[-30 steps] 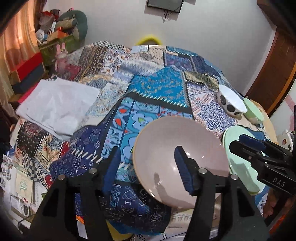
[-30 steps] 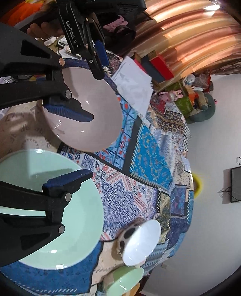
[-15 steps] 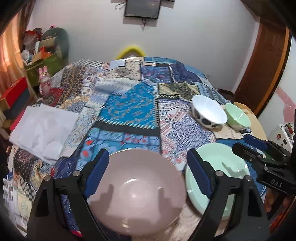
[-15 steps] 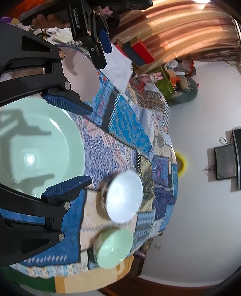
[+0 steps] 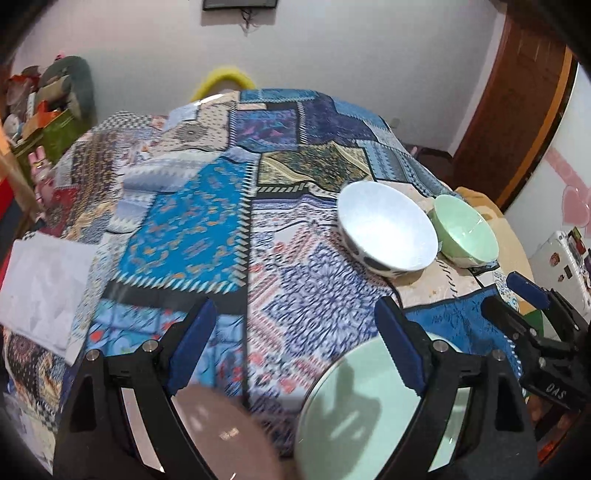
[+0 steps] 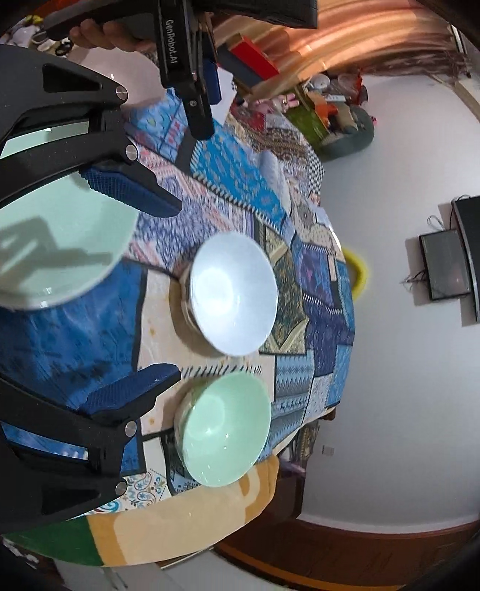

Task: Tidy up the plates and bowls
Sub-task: 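Move the left tool to the white dotted bowl and grasp its rim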

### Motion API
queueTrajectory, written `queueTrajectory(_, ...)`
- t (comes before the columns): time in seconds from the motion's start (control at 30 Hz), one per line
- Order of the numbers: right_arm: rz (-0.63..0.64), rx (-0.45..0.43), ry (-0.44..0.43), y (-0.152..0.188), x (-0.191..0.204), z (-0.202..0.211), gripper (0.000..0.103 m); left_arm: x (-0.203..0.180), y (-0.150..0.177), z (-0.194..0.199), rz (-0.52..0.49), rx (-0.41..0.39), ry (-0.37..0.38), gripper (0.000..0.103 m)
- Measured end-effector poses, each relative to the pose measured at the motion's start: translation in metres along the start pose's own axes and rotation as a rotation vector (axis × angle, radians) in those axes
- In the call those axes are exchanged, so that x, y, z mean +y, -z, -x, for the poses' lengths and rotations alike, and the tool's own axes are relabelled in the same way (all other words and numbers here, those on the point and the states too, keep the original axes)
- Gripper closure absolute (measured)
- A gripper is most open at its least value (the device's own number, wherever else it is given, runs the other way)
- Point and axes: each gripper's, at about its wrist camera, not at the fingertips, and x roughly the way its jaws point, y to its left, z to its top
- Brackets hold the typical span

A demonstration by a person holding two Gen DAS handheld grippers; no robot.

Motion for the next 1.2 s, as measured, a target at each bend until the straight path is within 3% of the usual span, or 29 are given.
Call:
queueTrajectory(0.27, -0.063, 0.015, 0.012, -0.004, -0.024, -0.015, 0.024, -0.018, -0.03, -0.067, -0.006, 0.094, 0.071, 0.015)
queueTrajectory(0.43, -0.061, 0.016, 0.029, -0.009, -0.033, -0.022, 0.024, -0.026, -0.046, -0.095, -0.022, 0.09, 0.029, 0.016)
queueTrajectory(0.73, -0.066, 0.043, 0.007, -0.011, -0.043, -0.043, 0.024, -0.041, -0.063, -0.14, -0.062, 0.147, 0.026, 0.048)
queueTrajectory(0.8, -0.058, 0.054, 0.012, -0.009, -0.042, -0.046, 0.024, -0.043, -0.063, -0.153, -0.074, 0.163, 0.015, 0.061)
queueTrajectory(1.0, -0.04, 0.073, 0.007, -0.007, -0.04, -0.052, 0.024, -0.052, -0.06, -0.172, -0.105, 0.197, 0.044, 0.087)
queueTrajectory(1.2, -0.036, 0.099, -0.012, -0.011, -0.04, -0.055, 0.028, -0.053, -0.053, -0.161, -0.133, 0.209, 0.04, 0.086)
